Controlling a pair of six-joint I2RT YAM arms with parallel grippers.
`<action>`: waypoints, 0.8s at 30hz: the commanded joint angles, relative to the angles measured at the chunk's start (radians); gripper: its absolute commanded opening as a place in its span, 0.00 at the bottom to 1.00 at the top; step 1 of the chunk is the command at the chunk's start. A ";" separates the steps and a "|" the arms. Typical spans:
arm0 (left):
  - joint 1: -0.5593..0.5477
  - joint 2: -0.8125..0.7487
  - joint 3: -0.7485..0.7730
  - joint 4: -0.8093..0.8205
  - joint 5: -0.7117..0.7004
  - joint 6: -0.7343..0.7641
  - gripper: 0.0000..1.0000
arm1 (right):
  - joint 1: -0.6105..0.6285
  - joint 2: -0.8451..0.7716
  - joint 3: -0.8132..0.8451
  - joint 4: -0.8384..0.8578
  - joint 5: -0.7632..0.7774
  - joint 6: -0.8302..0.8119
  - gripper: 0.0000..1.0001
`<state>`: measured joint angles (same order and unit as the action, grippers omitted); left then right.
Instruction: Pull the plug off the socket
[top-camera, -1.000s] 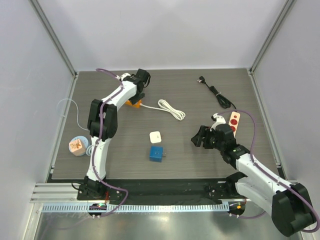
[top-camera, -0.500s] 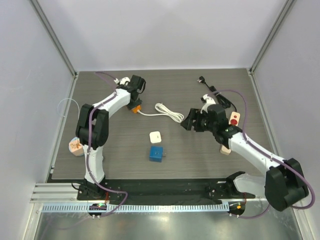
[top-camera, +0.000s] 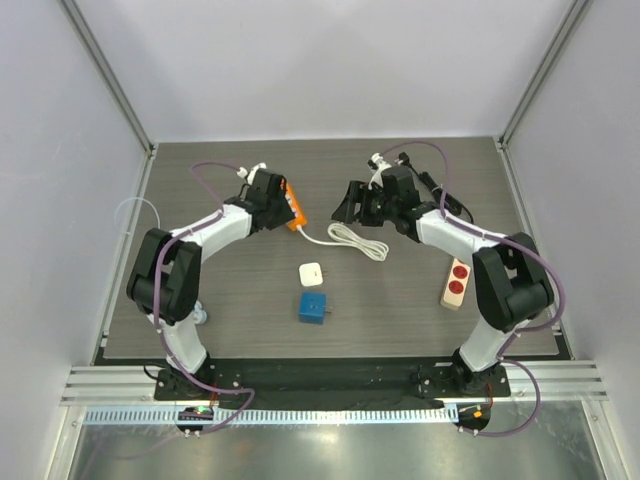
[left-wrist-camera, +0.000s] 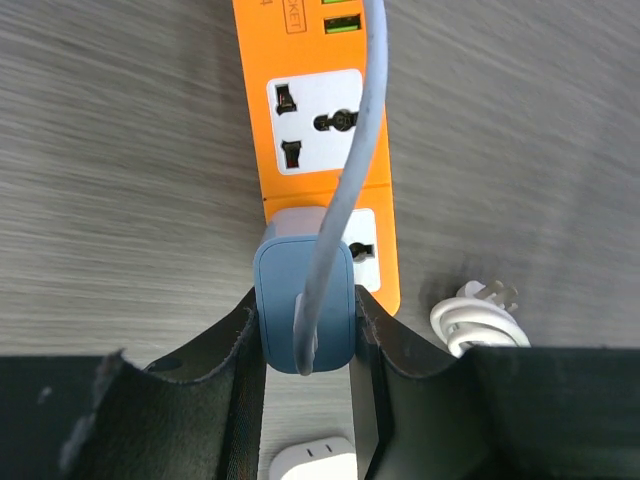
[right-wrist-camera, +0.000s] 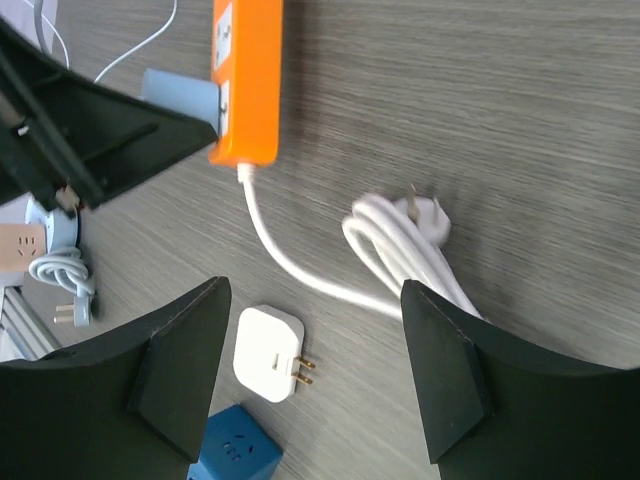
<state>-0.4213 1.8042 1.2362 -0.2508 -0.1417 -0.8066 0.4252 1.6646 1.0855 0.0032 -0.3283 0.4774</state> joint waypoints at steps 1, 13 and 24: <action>-0.043 -0.062 -0.047 0.197 0.094 -0.020 0.00 | 0.000 0.049 0.053 0.060 -0.069 0.023 0.75; -0.189 -0.034 -0.103 0.292 0.136 -0.039 0.00 | -0.034 0.072 -0.028 0.116 -0.066 0.018 0.76; -0.244 -0.069 -0.138 0.308 0.117 -0.039 0.00 | -0.051 0.124 -0.088 0.242 -0.136 0.096 0.74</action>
<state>-0.6514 1.7920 1.0966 -0.0322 -0.0257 -0.8383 0.3813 1.7699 1.0100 0.1379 -0.4145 0.5301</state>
